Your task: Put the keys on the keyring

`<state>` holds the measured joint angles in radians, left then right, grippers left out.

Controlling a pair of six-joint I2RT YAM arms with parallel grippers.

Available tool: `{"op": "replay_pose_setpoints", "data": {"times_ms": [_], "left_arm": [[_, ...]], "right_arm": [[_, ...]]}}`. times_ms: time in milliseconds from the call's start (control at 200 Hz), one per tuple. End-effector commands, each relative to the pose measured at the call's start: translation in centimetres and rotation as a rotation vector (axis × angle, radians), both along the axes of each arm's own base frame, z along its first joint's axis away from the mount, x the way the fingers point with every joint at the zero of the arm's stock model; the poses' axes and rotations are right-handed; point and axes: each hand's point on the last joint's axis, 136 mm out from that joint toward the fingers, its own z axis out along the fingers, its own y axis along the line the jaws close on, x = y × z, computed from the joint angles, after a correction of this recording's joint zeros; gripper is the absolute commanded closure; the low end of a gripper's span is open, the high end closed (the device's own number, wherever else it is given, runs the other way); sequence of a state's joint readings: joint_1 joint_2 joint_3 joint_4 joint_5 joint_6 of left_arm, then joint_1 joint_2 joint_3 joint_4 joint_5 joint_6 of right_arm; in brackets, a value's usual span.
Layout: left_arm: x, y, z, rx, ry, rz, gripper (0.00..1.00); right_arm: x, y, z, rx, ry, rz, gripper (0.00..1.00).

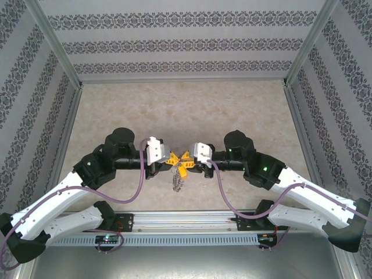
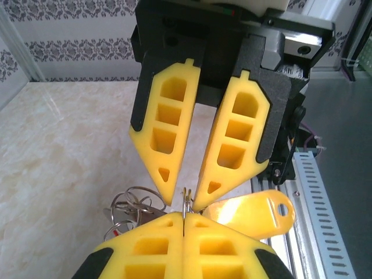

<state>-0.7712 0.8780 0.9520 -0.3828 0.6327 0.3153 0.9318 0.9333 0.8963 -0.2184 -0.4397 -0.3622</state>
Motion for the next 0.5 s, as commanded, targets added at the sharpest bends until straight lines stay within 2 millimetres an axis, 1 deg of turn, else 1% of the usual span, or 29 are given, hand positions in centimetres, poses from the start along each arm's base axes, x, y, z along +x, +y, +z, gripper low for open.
{"op": "replay_pose_setpoints", "data": {"times_ms": [0,190,325,420,495], "left_arm": [[-1.0,-0.5,2.8,-0.108,-0.047,-0.055,1.0],[-1.3,-0.5,3.1,-0.135,-0.043,-0.068,1.0],[-1.4,-0.6,3.2,-0.166,-0.034,-0.08,1.0],[-1.4,-0.7,3.0,-0.166,-0.019,-0.087,1.0],[-0.8,-0.7,1.9,-0.111,-0.004,-0.055,1.0]], "right_arm": [[-0.4,0.1,-0.1,0.016,0.01,0.021,0.83],[-0.4,0.1,0.1,0.021,0.007,0.02,0.88],[-0.3,0.0,0.2,0.026,0.001,0.015,1.0],[0.0,-0.1,0.6,0.034,-0.017,-0.001,1.0],[0.5,-0.3,0.9,0.038,-0.032,-0.025,1.0]]}}
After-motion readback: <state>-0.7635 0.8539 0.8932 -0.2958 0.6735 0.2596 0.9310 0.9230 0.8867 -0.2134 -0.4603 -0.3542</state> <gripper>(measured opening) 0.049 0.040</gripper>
